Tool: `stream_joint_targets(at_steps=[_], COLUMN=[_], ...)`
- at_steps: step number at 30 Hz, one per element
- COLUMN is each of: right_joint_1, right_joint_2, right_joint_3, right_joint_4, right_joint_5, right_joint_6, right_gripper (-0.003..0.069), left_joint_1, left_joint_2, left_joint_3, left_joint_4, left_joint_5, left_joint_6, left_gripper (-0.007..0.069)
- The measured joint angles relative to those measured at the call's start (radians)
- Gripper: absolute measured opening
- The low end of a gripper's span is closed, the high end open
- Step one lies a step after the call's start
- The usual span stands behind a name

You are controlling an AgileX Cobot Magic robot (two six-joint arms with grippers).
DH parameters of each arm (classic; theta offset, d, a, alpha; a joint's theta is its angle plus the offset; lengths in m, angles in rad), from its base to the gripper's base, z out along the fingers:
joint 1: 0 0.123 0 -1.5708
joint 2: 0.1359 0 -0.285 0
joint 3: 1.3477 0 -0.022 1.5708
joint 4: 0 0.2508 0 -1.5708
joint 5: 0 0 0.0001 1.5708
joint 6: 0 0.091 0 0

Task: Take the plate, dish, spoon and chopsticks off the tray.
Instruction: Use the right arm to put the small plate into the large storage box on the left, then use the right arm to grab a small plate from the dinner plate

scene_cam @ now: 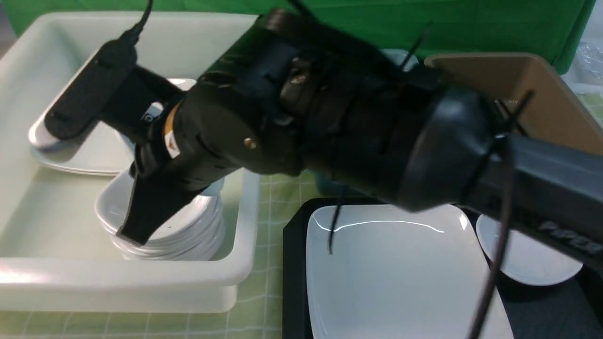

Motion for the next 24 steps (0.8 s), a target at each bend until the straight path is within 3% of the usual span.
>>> stream_joint_targets(at_steps=[7,15,18,21,24], right_joint_1=[0.006,0.018,0.018,0.018,0.015], right_joint_2=[0.08,0.08,0.063,0.035,-0.039], right_joint_3=[-0.052,-0.054,-0.055,-0.056,-0.056], right_joint_4=[-0.003,-0.006,-0.005,-0.005,-0.064], right_joint_5=[0.009,0.056,0.134,0.225,0.413], right_joint_6=[-0.007,-0.008,-0.008,-0.007,-0.007], right_gripper=[0.0099,0.0444,0.0507,0.0517,0.0474], left_joint_1=[0.0,0.0,0.0,-0.001,-0.001], left_joint_2=[0.0,0.0,0.0,0.0,0.012], left_joint_3=[0.0,0.0,0.0,0.0,0.0], left_joint_4=[-0.017,-0.039,-0.046,-0.062,-0.125], left_joint_5=[0.001,-0.003,-0.005,-0.015,-0.03], left_joint_6=[0.0,0.0,0.0,0.0,0.065], left_gripper=[0.001,0.001,0.001,0.001,0.001])
